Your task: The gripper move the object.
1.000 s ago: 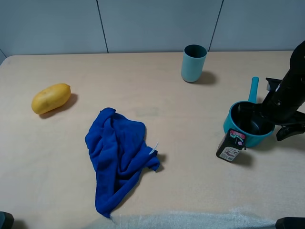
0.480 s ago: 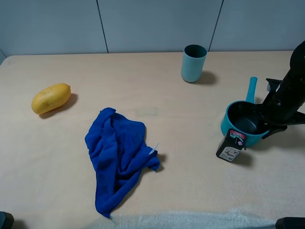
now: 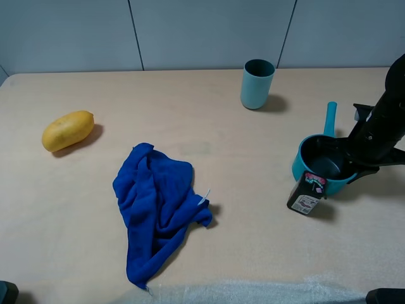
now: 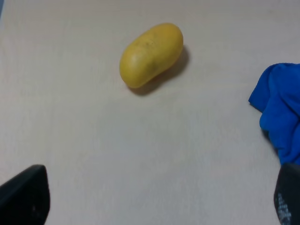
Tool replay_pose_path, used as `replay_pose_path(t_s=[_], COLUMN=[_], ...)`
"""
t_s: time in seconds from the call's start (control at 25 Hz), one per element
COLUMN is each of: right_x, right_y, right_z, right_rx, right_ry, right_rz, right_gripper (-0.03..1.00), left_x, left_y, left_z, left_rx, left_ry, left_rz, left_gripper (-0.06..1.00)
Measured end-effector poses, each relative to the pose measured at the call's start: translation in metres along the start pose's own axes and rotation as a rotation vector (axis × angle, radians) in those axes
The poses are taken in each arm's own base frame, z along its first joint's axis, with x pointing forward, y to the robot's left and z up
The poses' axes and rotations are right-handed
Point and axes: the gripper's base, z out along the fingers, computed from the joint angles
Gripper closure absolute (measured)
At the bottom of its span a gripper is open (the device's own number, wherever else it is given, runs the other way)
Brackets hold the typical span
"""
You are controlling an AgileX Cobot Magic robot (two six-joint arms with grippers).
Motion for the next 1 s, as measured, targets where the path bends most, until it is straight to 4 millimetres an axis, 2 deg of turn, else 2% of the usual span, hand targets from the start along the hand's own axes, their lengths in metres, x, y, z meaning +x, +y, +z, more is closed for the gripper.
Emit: replay_pose_path(t_s=[0.36,1.0], right_x=[0.002,0.018], right_y=[0.0,-0.005], right_z=[-0.02,-0.073], right_rx=[-0.014,-0.04], right_ry=[-0.045,-0.12], right_rz=[0.005,0.013], right_gripper=[0.96,0.96], left_x=[0.0,0.0], left_y=[0.0,0.0], left_z=[0.0,0.0], left_rx=[0.0,0.0], left_ry=[0.0,0.0], left_rz=[0.0,0.0], left_gripper=[-0.02,-0.02])
